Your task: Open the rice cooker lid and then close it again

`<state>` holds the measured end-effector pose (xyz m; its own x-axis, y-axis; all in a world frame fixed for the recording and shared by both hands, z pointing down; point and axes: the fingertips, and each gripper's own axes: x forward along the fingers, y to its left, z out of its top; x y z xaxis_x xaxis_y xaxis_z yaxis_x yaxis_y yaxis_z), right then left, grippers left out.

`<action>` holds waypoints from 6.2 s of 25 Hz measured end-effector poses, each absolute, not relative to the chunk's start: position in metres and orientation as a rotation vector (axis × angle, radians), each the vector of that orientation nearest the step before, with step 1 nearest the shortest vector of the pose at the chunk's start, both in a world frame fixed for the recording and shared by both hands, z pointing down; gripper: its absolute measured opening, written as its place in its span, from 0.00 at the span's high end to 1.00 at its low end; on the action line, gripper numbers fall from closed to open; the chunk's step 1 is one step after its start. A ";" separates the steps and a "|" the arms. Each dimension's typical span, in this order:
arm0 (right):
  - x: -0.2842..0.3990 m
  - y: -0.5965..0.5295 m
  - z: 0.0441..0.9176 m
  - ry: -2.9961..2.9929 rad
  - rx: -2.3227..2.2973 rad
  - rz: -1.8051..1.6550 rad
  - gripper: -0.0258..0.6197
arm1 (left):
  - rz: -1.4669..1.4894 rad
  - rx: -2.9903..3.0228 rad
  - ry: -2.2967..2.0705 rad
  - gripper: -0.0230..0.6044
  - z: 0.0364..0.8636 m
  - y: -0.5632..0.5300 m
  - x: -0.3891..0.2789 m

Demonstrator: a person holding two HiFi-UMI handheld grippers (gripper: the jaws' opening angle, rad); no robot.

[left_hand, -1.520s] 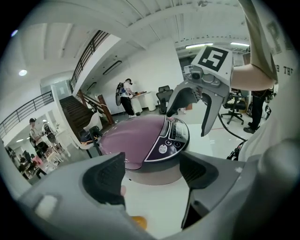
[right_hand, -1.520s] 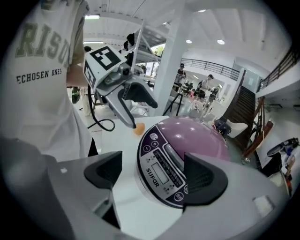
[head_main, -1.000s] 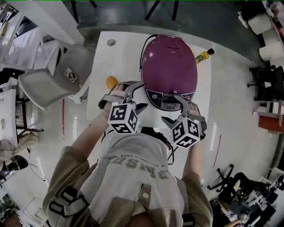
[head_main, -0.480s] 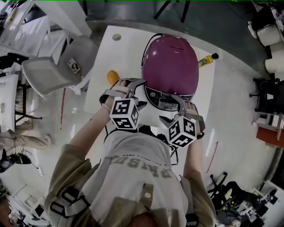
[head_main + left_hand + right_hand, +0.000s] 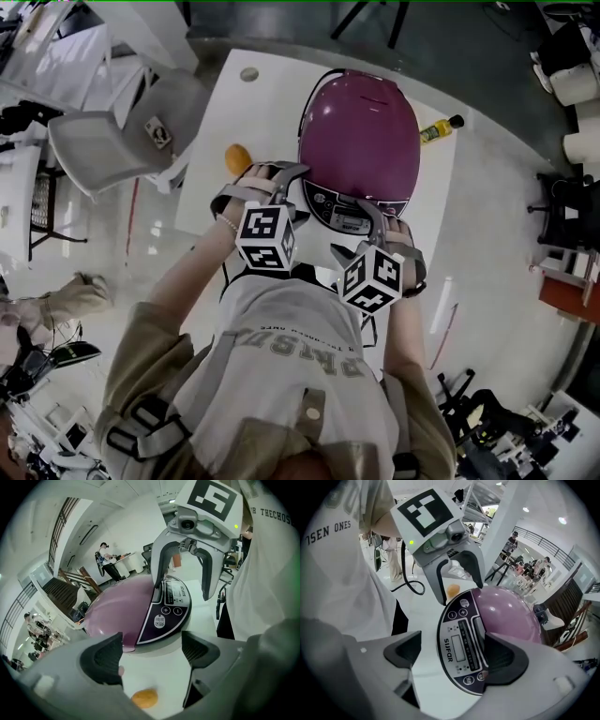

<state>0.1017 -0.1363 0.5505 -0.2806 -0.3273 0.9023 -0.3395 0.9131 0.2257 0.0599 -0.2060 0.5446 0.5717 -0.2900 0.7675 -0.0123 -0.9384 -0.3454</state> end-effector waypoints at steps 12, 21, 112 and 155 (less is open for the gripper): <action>0.101 -0.134 0.560 -1.798 0.474 0.030 0.32 | -1.344 -2.477 0.234 0.31 0.545 -0.206 0.059; 0.099 -0.137 0.552 -1.858 0.476 0.039 0.32 | -1.344 -2.456 0.234 0.31 0.535 -0.209 0.057; 0.117 -0.130 0.532 -2.065 0.690 0.126 0.32 | -1.024 -2.259 0.742 0.32 0.353 -0.429 0.088; 0.207 -0.180 0.415 -2.467 1.285 -0.013 0.32 | -0.906 -2.375 1.183 0.32 0.374 -0.320 0.005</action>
<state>0.2068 -0.1801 0.4150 -0.5228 -0.7949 0.3079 -0.7917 0.5867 0.1704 0.0048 -0.3205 0.3739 0.4512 -0.8016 0.3923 -0.5874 -0.5977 -0.5456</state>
